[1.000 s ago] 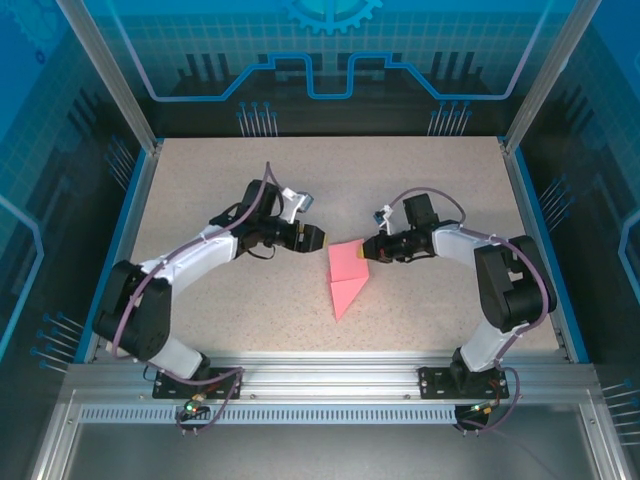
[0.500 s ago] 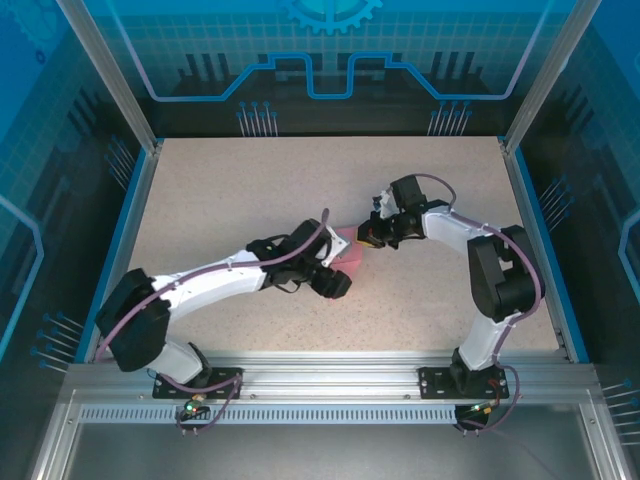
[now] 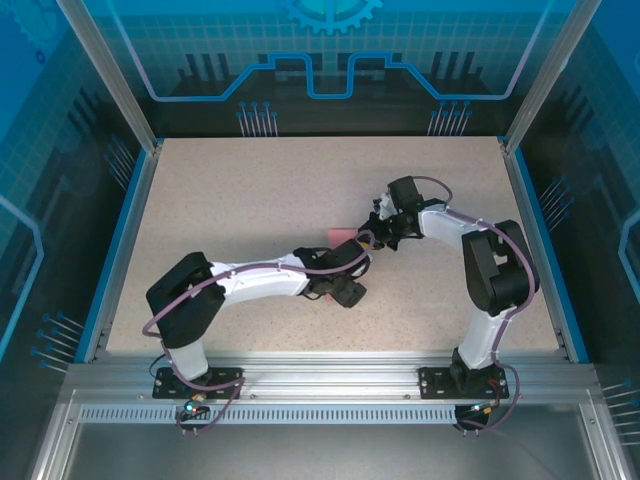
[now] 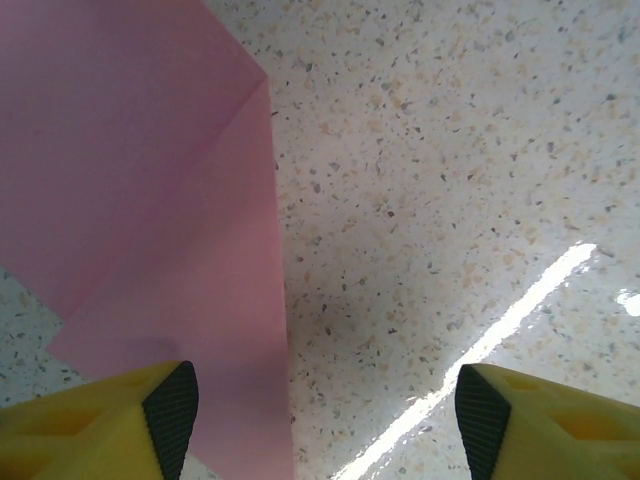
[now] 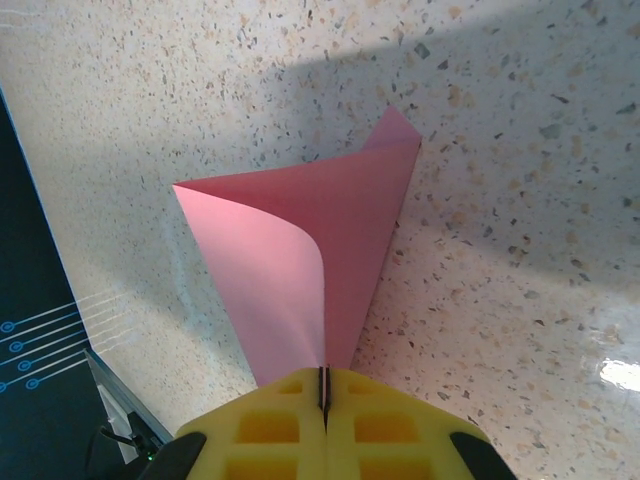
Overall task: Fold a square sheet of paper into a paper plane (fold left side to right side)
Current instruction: Fold the wing for the fifth time at the center of the table.
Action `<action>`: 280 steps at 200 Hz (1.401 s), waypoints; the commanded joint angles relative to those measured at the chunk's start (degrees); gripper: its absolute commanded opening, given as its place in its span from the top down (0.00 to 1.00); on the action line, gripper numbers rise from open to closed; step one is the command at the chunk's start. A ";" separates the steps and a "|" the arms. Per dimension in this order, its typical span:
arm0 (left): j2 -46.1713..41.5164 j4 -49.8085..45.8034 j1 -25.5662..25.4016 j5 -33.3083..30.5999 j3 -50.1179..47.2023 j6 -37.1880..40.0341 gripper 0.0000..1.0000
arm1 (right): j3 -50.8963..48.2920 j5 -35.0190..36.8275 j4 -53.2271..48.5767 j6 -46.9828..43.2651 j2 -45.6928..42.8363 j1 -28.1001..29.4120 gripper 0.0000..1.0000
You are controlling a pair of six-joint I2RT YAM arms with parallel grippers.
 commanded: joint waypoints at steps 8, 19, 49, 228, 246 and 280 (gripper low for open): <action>2.89 -2.83 -0.87 -6.80 2.12 0.41 0.29 | 1.19 -0.92 -1.16 0.45 0.96 0.95 1.00; 3.51 -3.12 -1.04 -7.92 2.55 0.23 0.30 | 1.19 -1.03 -1.15 0.33 1.04 0.94 1.00; 4.83 -3.65 -1.07 -9.29 3.36 0.06 0.34 | 1.10 -1.18 -1.26 0.12 1.35 1.05 1.00; 5.48 -3.00 -0.72 -5.69 3.11 -0.66 0.85 | 3.29 -0.14 -4.89 -4.26 2.20 1.32 0.93; 5.18 -2.91 0.01 -3.11 3.24 -0.72 0.86 | 3.65 1.70 -5.77 -6.04 0.49 0.94 0.80; 4.16 -2.66 2.35 3.82 3.66 -0.92 0.87 | 1.19 9.43 -7.35 -8.40 -7.31 -1.48 0.51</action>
